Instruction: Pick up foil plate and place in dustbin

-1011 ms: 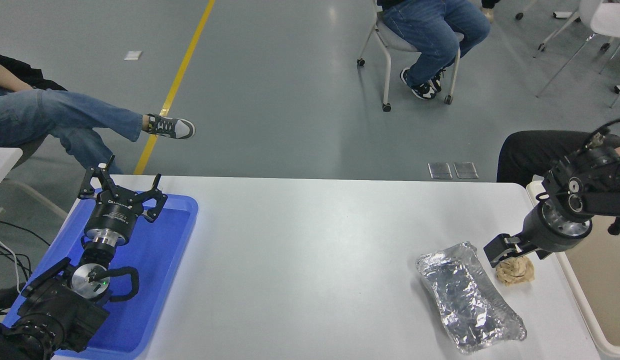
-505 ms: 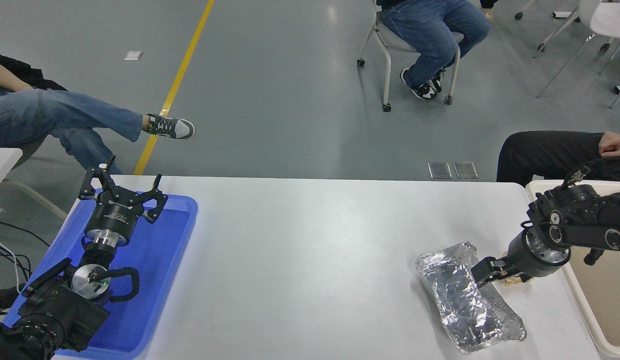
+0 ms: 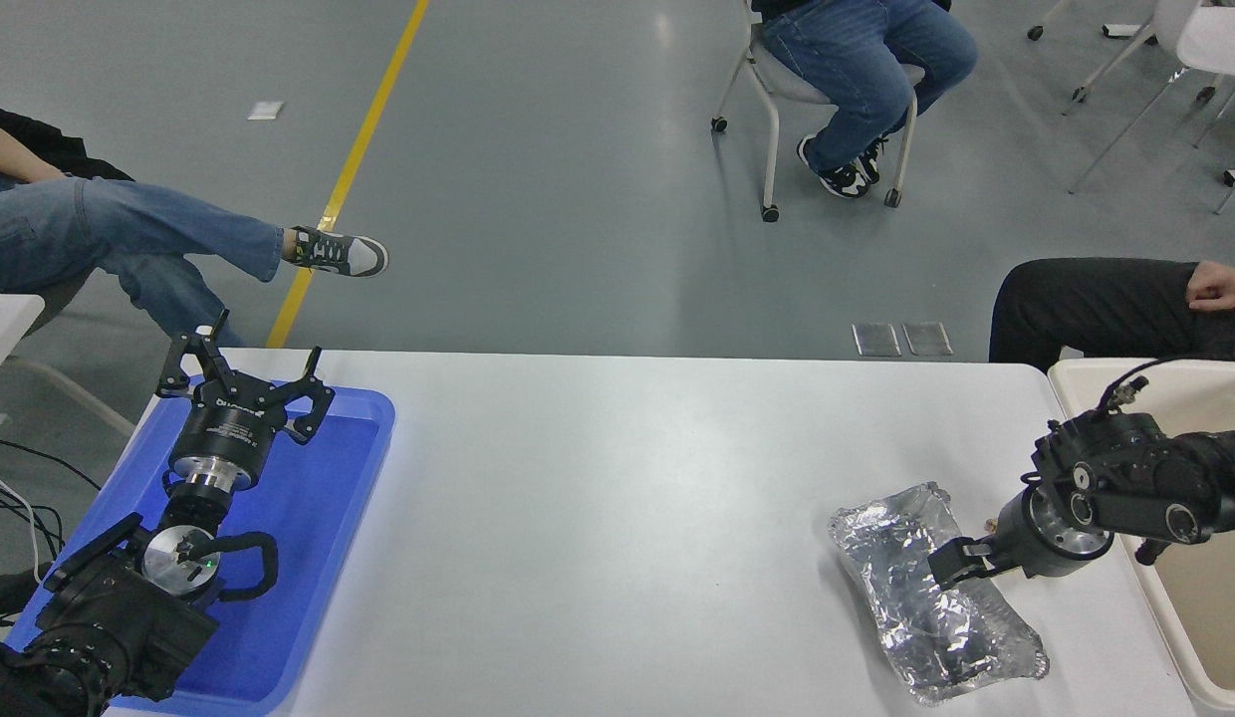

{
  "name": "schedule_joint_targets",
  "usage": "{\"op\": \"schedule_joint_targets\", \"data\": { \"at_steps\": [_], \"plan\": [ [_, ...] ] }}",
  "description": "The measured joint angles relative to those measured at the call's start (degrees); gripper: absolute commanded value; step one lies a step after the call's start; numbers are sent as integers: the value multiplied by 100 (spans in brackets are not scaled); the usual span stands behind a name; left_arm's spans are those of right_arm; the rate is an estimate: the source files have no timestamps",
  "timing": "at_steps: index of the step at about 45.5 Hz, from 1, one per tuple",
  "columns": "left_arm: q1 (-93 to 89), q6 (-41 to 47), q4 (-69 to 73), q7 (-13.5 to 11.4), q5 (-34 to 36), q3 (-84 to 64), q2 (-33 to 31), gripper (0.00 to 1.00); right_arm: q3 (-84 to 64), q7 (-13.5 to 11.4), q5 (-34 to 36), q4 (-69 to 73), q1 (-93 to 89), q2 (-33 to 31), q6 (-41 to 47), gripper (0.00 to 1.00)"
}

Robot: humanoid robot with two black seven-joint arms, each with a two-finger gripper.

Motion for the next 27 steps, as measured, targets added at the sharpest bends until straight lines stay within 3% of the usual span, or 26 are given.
{"op": "schedule_joint_targets", "data": {
  "at_steps": [6, 11, 16, 22, 24, 25, 27],
  "plan": [
    [0, 0, -1, 0, 0, 0, 0, 100, 52, 0, -34, -132, -152, 62, -98, 96],
    [-2, 0, 3, 0, 0, 0, 0, 100, 80, -2, -54, -226, -239, 94, -161, 86],
    [-4, 0, 4, 0, 0, 0, -1, 100, 96, -1, -65, -284, -288, 113, -198, 53],
    [-5, 0, 3, 0, 0, 0, -3, 100, 119, 12, -80, -322, -325, 143, -225, 30],
    [-5, 0, 3, 0, 0, 0, -4, 100, 126, 14, -84, -332, -330, 156, -233, 5],
    [-5, 0, 2, 0, 0, 0, -5, 100, 128, 15, -84, -336, -334, 159, -235, 0],
    [-5, 0, 1, 0, 0, 0, -5, 100, 131, 20, -87, -341, -343, 164, -236, 0]
  ]
}}
